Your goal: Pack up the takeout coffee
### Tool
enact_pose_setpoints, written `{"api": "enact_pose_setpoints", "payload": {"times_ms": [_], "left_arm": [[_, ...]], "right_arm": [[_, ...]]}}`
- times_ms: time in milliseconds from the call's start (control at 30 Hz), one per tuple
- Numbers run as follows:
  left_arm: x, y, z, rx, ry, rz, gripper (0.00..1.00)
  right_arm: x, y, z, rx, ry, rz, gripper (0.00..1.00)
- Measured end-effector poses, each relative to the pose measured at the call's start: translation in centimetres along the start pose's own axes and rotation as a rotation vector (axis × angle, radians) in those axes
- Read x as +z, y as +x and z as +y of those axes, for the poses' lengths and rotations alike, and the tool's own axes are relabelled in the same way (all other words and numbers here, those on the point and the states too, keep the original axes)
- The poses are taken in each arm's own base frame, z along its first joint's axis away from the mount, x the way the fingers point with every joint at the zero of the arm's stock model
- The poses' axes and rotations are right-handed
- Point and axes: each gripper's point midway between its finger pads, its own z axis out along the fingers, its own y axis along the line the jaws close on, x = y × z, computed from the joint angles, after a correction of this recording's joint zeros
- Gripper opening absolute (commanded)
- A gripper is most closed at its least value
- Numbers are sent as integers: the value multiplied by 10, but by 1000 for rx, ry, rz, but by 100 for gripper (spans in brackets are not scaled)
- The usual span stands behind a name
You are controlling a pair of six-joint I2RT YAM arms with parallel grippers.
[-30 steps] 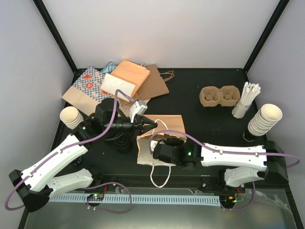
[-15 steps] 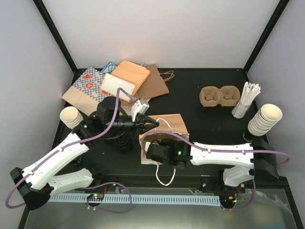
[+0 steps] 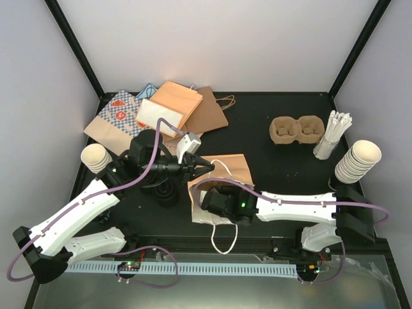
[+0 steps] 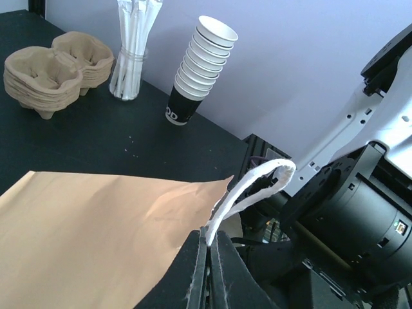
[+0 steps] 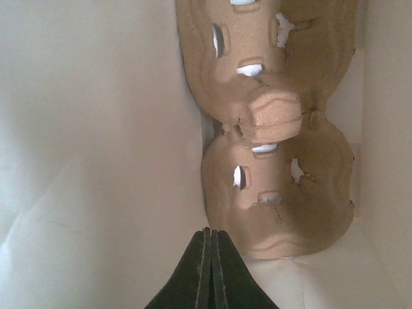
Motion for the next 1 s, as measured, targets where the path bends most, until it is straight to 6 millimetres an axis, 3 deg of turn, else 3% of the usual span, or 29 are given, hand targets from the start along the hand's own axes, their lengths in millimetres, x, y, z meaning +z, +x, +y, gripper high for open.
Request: {"api": "enact_pose_setpoints", "payload": {"times_ms": [1000], "left_arm": [[-1, 3, 0, 0, -2, 11, 2]], "right_arm": [[57, 2, 2, -6, 8, 55, 1]]}}
